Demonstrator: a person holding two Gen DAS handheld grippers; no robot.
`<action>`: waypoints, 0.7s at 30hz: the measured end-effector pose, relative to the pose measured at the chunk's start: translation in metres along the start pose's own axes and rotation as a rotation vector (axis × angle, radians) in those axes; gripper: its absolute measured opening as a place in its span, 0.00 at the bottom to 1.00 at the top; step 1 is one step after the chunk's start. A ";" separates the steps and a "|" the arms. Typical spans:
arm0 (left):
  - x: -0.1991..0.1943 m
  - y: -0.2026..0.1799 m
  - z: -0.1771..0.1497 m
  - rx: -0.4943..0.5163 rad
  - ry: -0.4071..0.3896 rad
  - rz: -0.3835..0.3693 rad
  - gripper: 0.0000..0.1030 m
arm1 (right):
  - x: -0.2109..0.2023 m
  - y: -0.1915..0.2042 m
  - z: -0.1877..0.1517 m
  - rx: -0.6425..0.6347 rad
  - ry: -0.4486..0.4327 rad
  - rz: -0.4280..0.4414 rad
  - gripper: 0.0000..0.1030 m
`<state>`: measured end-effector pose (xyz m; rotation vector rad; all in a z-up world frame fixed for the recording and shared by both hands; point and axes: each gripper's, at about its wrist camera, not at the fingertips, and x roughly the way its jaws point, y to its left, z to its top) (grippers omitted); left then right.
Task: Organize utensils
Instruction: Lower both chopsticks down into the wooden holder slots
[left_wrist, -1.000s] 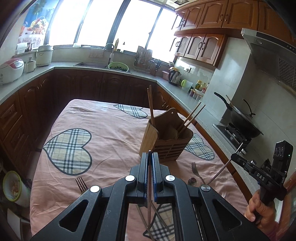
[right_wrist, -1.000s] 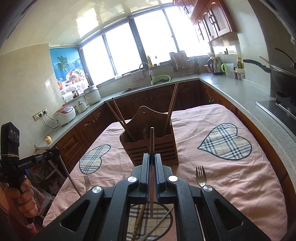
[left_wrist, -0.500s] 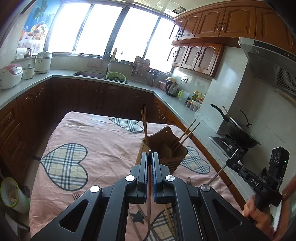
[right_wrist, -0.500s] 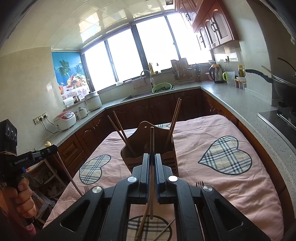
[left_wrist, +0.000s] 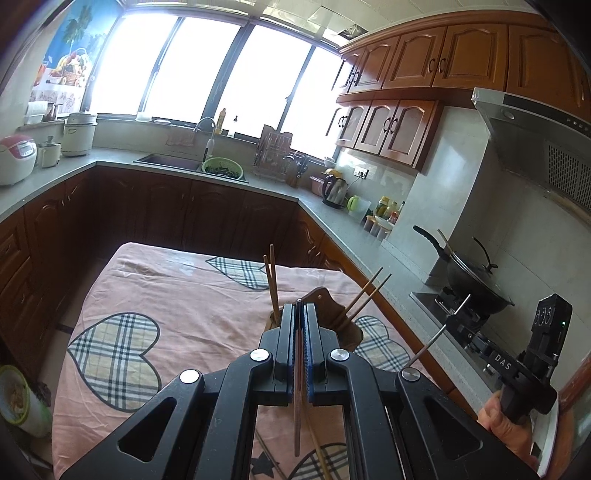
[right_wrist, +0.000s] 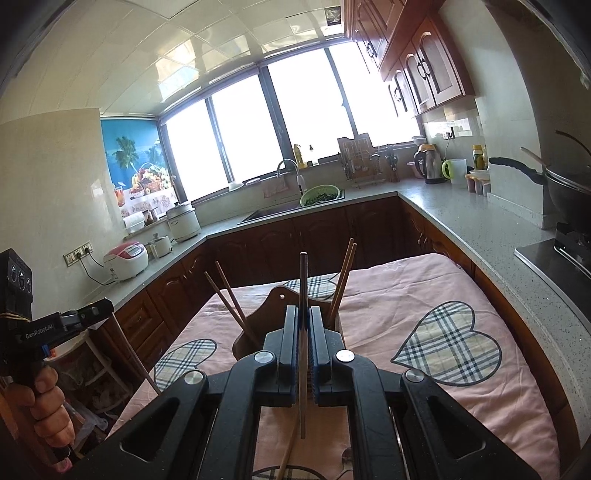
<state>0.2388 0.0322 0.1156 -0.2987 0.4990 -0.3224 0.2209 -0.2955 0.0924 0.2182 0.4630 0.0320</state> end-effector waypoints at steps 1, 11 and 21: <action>0.003 0.000 0.002 0.001 -0.006 0.000 0.02 | 0.002 -0.001 0.004 0.003 -0.008 0.001 0.05; 0.040 -0.001 0.041 -0.011 -0.089 -0.021 0.02 | 0.023 0.000 0.048 -0.001 -0.100 -0.005 0.05; 0.095 0.007 0.040 -0.017 -0.153 0.044 0.02 | 0.068 -0.010 0.061 0.019 -0.104 -0.025 0.05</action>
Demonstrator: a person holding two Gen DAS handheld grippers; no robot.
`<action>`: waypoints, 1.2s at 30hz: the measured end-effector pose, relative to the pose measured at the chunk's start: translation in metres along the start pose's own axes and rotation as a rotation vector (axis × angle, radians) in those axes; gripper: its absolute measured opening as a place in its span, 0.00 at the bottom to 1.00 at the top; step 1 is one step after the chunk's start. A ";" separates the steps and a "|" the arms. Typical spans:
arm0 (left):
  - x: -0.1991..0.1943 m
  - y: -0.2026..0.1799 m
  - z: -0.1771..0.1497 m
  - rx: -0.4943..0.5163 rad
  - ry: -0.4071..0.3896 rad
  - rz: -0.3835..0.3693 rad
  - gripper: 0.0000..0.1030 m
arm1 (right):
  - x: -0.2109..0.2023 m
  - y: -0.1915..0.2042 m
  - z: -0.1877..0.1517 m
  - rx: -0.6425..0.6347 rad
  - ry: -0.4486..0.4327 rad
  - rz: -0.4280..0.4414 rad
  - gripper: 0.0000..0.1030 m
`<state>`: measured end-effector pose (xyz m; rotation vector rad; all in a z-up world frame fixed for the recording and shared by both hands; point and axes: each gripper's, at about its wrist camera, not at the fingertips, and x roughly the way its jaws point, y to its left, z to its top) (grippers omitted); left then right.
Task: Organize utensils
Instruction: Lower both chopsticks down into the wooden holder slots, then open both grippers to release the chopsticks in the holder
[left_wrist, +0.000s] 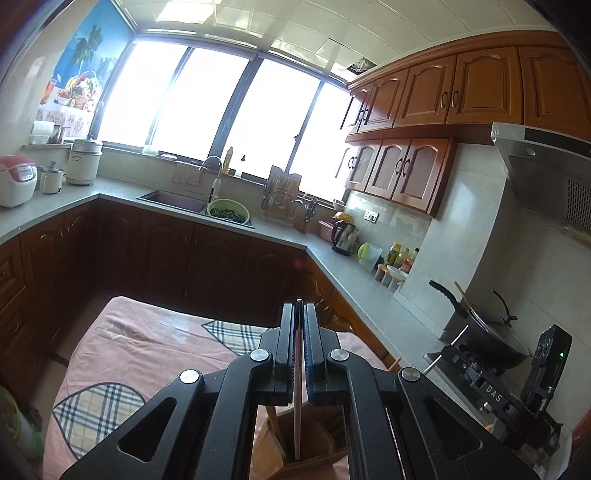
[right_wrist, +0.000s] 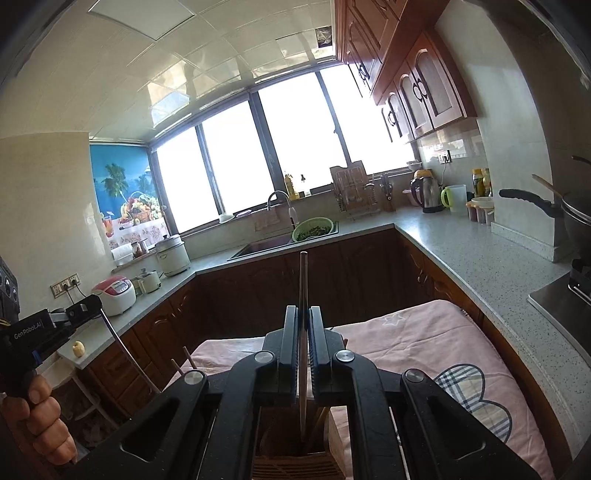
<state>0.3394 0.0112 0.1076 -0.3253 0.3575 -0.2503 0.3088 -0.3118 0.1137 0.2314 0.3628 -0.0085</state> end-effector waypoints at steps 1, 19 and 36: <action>0.007 0.000 -0.005 -0.003 0.008 0.007 0.02 | 0.004 -0.002 -0.004 0.002 0.009 -0.005 0.05; 0.094 0.008 -0.061 -0.033 0.140 0.066 0.03 | 0.054 -0.024 -0.063 0.056 0.141 -0.029 0.05; 0.091 0.019 -0.056 -0.036 0.166 0.057 0.05 | 0.059 -0.030 -0.065 0.071 0.168 -0.026 0.06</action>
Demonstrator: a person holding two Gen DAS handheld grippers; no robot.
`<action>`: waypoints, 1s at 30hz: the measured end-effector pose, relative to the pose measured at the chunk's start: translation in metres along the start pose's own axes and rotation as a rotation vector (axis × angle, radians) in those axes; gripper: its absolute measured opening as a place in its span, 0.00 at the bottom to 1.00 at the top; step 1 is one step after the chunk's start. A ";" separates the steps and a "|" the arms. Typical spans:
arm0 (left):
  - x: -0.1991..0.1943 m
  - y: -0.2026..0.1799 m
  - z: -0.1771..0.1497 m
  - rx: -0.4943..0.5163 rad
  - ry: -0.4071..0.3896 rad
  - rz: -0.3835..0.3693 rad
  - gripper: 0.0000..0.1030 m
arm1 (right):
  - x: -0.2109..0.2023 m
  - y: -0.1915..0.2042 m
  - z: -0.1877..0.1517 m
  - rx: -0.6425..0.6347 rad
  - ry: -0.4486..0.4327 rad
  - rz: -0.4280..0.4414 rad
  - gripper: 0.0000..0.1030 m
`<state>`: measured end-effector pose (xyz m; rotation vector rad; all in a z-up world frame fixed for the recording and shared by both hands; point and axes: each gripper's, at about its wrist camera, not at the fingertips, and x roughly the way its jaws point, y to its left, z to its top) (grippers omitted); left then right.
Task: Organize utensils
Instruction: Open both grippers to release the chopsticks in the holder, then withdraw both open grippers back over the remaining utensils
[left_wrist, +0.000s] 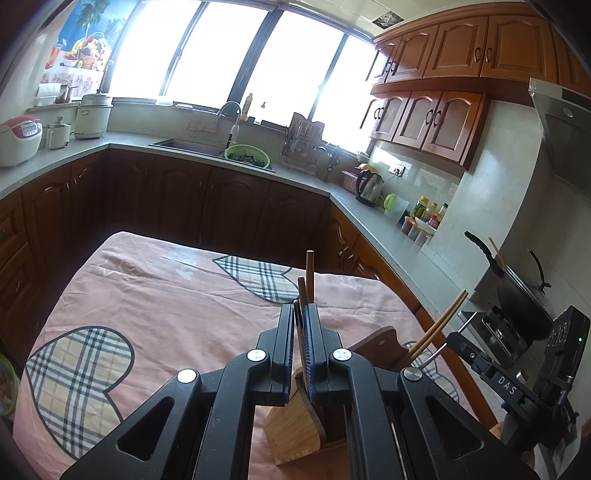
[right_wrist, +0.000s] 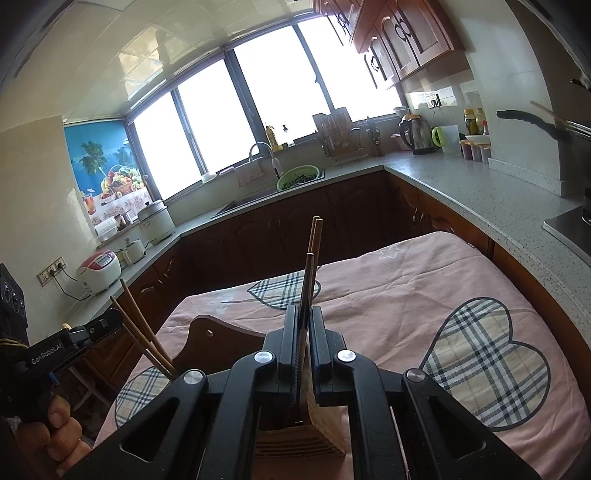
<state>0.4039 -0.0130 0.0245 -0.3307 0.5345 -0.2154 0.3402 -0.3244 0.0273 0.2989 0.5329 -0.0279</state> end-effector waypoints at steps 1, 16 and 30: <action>0.000 0.000 0.000 -0.003 0.002 0.001 0.06 | 0.001 0.000 0.000 0.000 0.001 0.000 0.10; -0.028 0.005 -0.003 -0.031 -0.008 0.033 0.67 | -0.014 -0.005 0.004 0.052 -0.035 0.019 0.61; -0.092 0.032 -0.042 -0.067 0.061 0.111 0.78 | -0.064 -0.002 -0.021 0.072 -0.056 0.036 0.87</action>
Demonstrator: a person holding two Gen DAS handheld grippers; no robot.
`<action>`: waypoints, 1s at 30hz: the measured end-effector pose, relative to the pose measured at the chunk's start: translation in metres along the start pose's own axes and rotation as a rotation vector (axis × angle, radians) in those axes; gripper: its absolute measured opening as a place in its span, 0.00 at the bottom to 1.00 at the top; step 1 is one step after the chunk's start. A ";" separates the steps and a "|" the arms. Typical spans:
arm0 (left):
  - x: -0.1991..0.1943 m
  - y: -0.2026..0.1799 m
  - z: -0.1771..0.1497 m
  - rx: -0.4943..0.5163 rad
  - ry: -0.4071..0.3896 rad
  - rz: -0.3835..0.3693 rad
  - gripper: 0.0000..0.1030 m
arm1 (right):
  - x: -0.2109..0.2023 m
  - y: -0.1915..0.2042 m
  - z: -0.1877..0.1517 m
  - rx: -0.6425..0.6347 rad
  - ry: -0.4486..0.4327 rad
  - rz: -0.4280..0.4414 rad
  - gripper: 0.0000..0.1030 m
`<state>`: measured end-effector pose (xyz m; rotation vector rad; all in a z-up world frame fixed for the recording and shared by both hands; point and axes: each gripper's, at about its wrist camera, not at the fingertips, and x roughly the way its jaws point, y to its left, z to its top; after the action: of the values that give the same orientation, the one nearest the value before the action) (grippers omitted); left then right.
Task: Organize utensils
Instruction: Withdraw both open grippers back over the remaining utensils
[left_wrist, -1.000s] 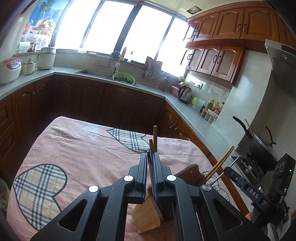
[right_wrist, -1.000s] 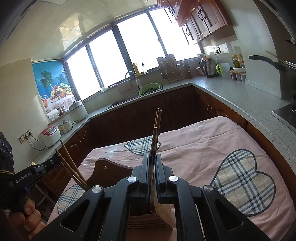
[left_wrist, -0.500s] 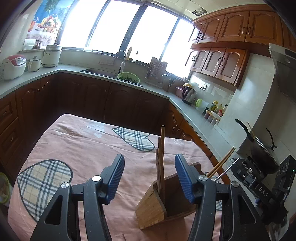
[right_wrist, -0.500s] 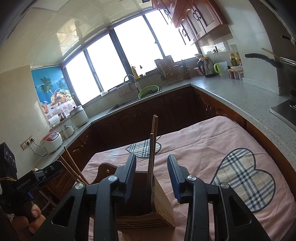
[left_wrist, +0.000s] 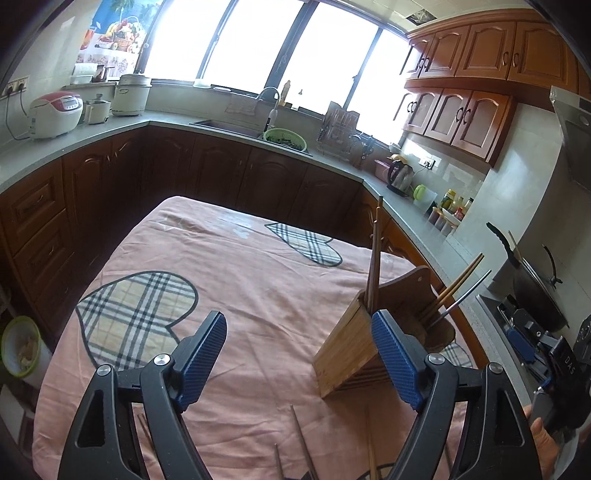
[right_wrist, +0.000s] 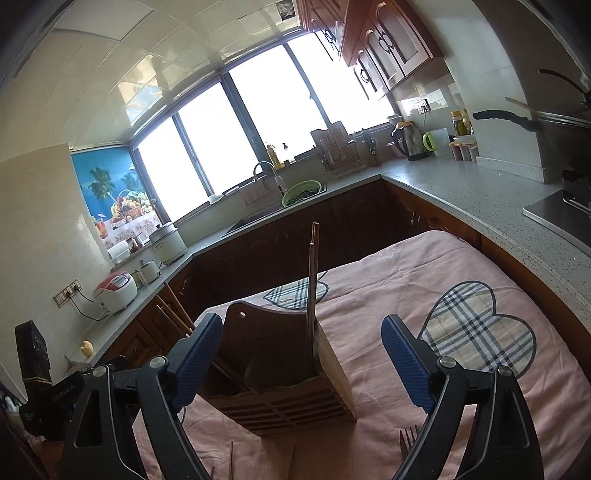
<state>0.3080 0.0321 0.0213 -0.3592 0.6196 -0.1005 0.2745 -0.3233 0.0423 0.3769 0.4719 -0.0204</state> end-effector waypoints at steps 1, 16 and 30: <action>-0.004 0.003 -0.004 -0.005 0.010 0.006 0.78 | -0.002 0.000 -0.004 0.001 0.008 -0.001 0.87; -0.037 0.025 -0.043 -0.047 0.122 0.051 0.78 | -0.036 -0.006 -0.066 0.009 0.130 -0.039 0.87; -0.045 0.024 -0.072 -0.039 0.201 0.069 0.78 | -0.054 -0.013 -0.111 0.011 0.203 -0.076 0.87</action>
<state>0.2291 0.0422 -0.0172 -0.3679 0.8328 -0.0592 0.1763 -0.2993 -0.0293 0.3730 0.6870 -0.0588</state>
